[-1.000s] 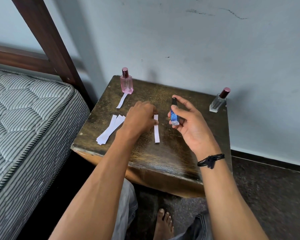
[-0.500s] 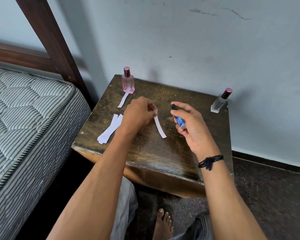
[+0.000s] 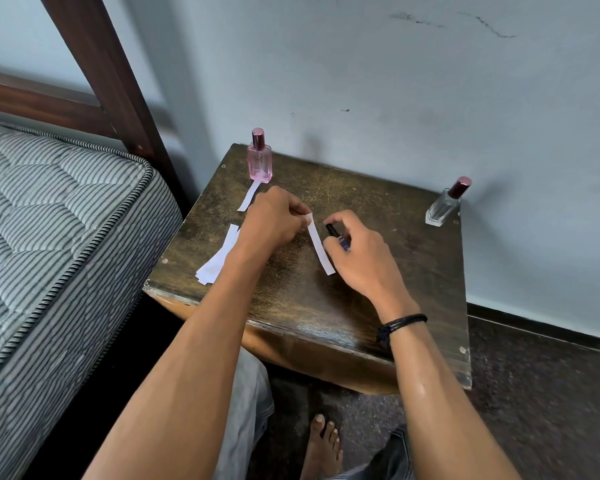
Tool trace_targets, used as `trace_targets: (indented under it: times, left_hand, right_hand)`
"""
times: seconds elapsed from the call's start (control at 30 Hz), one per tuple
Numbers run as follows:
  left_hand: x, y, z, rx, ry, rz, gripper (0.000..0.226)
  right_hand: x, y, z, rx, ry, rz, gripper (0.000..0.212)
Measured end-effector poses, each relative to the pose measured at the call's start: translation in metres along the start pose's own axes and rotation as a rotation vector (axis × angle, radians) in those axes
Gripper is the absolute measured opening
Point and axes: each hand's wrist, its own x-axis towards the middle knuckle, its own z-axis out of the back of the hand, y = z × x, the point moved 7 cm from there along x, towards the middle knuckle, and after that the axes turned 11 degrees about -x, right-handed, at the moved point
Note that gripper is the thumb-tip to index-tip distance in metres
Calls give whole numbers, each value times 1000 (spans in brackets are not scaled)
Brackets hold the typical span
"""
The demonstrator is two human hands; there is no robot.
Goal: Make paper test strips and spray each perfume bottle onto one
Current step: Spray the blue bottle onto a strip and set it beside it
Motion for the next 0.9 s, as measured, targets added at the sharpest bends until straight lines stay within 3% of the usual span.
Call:
trace_targets:
  times: [0.2,0.9]
  left_hand:
    - [-3,-2,4,-49,-31,27,10]
    - [-8,0,9,-90,-61,112,9]
  right_hand:
    - [-3,14,-5,-155,-71,122,25]
    - [-3,20,-12,-215,-105,79,28]
